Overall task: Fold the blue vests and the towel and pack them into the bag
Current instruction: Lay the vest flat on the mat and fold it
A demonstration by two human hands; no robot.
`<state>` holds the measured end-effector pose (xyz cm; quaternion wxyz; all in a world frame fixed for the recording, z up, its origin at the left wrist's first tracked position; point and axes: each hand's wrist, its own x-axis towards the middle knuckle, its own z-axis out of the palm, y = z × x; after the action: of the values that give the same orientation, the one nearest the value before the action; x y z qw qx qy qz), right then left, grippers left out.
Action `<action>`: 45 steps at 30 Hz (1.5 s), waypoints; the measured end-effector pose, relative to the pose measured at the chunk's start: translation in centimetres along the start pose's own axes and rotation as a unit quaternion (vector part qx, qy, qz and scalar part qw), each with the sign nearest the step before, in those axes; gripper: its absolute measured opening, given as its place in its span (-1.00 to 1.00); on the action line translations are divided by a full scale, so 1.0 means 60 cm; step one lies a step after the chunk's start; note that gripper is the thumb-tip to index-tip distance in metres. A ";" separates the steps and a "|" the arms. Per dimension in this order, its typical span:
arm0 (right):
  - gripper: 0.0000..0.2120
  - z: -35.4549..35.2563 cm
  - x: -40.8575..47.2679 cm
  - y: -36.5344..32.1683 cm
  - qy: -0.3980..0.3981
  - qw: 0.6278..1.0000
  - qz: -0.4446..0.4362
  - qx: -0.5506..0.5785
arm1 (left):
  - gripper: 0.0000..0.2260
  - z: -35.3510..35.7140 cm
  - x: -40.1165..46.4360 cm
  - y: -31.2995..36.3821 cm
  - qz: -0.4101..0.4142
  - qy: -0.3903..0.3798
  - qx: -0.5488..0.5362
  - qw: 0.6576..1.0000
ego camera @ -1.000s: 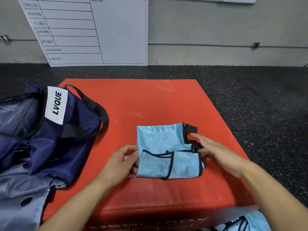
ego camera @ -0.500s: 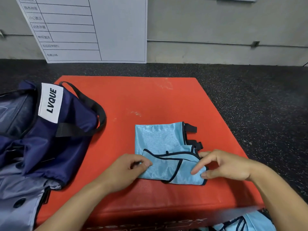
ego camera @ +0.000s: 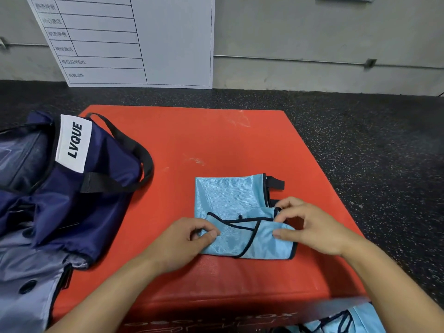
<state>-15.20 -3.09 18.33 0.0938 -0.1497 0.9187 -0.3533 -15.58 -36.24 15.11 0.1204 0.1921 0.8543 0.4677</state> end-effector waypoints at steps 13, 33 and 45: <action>-0.63 0.056 0.043 0.020 0.086 0.990 -0.008 -0.114 | -0.88 -0.003 -0.005 0.000 -0.003 -0.007 0.007 1.000; -0.71 0.005 0.015 -0.011 -0.025 0.996 0.008 0.089 | -0.84 0.004 -0.002 -0.007 0.008 0.016 -0.013 1.000; -0.67 0.064 0.104 -0.017 0.147 0.984 0.046 0.089 | -0.66 -0.003 0.033 -0.019 -0.038 0.150 -0.065 0.986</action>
<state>-19.75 -8.36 15.79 -0.0127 -0.0447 0.8935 -0.4466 -17.68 -36.05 14.22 0.0207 0.0784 0.8371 0.5410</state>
